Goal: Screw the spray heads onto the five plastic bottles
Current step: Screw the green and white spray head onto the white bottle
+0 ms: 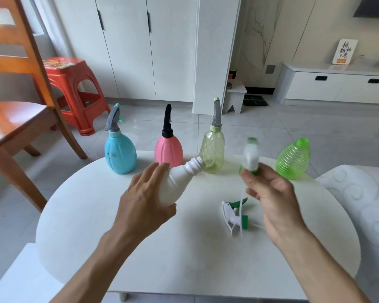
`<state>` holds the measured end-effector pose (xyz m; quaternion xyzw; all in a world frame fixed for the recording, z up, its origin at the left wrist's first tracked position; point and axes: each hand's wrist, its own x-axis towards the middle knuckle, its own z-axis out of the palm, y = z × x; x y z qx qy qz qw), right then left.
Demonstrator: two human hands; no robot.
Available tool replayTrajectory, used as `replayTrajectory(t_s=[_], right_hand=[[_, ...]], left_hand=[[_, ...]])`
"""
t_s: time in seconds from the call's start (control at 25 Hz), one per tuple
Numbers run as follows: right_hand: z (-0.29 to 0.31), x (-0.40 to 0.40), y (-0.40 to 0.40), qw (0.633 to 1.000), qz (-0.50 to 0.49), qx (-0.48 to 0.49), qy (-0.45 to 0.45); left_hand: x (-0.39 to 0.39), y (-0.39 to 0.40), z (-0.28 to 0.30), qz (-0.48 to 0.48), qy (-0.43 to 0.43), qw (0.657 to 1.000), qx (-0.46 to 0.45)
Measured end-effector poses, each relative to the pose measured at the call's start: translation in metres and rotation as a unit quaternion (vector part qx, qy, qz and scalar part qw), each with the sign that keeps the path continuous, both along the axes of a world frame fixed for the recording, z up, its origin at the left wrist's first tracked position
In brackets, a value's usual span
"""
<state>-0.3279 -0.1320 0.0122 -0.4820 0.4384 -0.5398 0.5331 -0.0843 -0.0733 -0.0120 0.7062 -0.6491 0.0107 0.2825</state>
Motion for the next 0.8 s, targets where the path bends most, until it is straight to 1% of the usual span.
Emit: replayTrajectory(t_s=[0.04, 0.12, 0.2, 0.32, 0.44, 0.56, 0.72, 0.8], right_hand=[[0.006, -0.005, -0.002, 0.998, -0.002, 0.012, -0.059], [0.012, -0.012, -0.005, 0.988, -0.017, 0.036, -0.147], [0.014, -0.014, -0.008, 0.979, -0.037, 0.053, -0.194], [0.017, -0.013, -0.007, 0.977, -0.048, 0.041, -0.203], [0.020, -0.014, -0.005, 0.979, -0.056, 0.023, -0.196], [0.017, -0.016, -0.008, 0.980, -0.058, 0.024, -0.190], [0.009, -0.011, -0.007, 0.984, -0.026, 0.023, -0.172], [0.005, -0.005, -0.006, 0.987, 0.003, 0.025, -0.159]], left_hand=[[0.003, 0.002, 0.000, 0.004, 0.003, 1.000, 0.002], [0.006, 0.006, 0.001, -0.007, 0.004, 1.000, 0.011], [0.006, 0.008, 0.000, -0.016, -0.003, 0.999, 0.029], [0.005, 0.008, -0.005, -0.004, -0.021, 0.999, 0.029], [0.004, 0.005, -0.005, 0.015, -0.016, 0.999, 0.033], [0.005, 0.004, -0.005, 0.022, -0.011, 0.999, 0.031], [0.005, 0.004, -0.005, -0.004, -0.002, 1.000, 0.028], [0.003, 0.005, -0.004, -0.031, 0.005, 0.999, 0.011]])
